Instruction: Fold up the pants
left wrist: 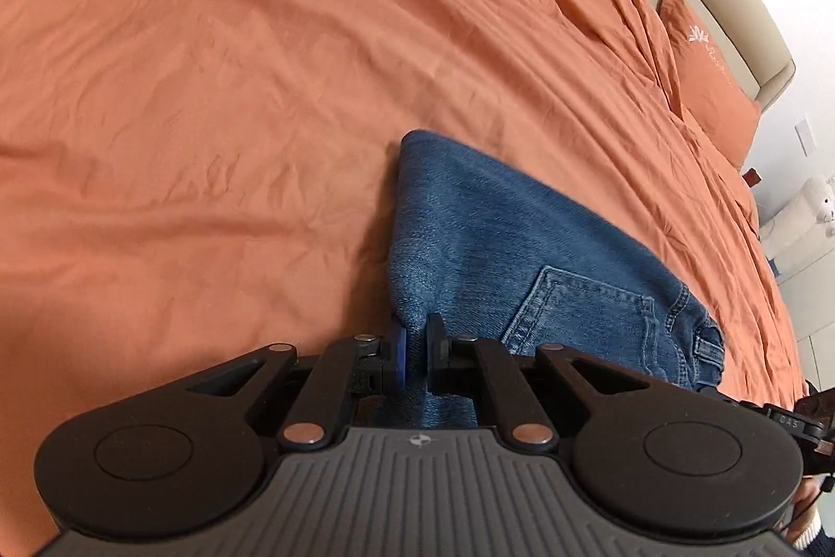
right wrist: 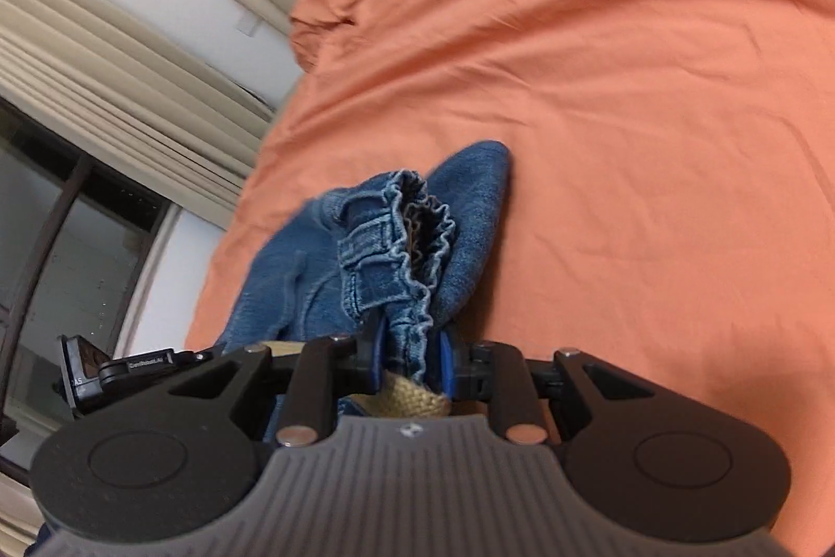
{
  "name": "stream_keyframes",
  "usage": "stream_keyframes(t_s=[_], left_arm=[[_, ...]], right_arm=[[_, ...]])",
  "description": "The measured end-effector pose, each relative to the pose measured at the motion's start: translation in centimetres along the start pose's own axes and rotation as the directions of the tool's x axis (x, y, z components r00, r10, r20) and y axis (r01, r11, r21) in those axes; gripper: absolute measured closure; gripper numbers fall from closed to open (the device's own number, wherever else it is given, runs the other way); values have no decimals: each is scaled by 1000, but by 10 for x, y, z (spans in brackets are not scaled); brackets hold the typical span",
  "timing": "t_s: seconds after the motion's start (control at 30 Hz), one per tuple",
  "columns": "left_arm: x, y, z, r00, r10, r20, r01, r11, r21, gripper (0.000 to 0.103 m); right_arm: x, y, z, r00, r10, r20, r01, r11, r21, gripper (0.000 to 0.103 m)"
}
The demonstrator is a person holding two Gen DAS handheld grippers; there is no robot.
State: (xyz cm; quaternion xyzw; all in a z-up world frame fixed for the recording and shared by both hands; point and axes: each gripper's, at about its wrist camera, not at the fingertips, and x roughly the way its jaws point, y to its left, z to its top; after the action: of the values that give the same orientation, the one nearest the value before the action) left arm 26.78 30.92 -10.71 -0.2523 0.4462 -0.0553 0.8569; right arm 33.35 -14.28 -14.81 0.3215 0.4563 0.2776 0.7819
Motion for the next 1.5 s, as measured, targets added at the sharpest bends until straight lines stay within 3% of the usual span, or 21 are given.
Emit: stream_keyframes(t_s=[0.2,0.27,0.37,0.43,0.5,0.63,0.8,0.97,1.17,1.27,1.37,1.4,1.5], left_arm=[[8,1,-3,998,46,-31,-45,998,39,93],[6,-7,-3,995,97,-31,-95,994,62,86],[-6,-26,-2,977,215,-18,-211,971,113,70],[-20,-39,-5,963,269,4,-267,954,138,70],[-43,-55,-11,956,288,51,-292,939,180,67],[-93,-91,-25,945,288,152,-319,912,257,60],[-158,-149,-49,929,243,280,-336,872,356,51],[-211,-201,-85,913,174,370,-326,855,402,46],[-248,-233,-132,887,138,441,-335,850,407,28],[-250,-237,-158,842,185,506,-397,848,351,21],[-239,-235,-181,791,255,557,-481,821,307,16],[-233,-234,-187,787,271,555,-493,817,299,16],[-218,-228,-204,816,257,518,-458,834,308,15]], right_arm=[[14,-15,-5,1000,-24,-12,24,999,22,85],[15,-12,-4,999,-41,-16,41,999,17,84],[14,3,0,995,-96,-26,96,995,-22,75],[7,16,2,989,-145,-25,143,987,-78,65],[-3,33,1,980,-198,-6,194,968,-158,64],[-35,73,-8,967,-242,79,255,917,-307,50],[-79,131,-35,958,-218,184,280,843,-459,37],[-128,182,-80,946,-151,285,295,766,-571,28],[-179,221,-137,906,-96,412,354,708,-612,22],[-195,230,-166,876,-94,473,402,683,-610,22],[-203,231,-190,844,-123,523,460,668,-585,21],[-203,230,-197,835,-141,532,479,664,-575,22],[-199,223,-214,819,-182,545,515,651,-557,21]])
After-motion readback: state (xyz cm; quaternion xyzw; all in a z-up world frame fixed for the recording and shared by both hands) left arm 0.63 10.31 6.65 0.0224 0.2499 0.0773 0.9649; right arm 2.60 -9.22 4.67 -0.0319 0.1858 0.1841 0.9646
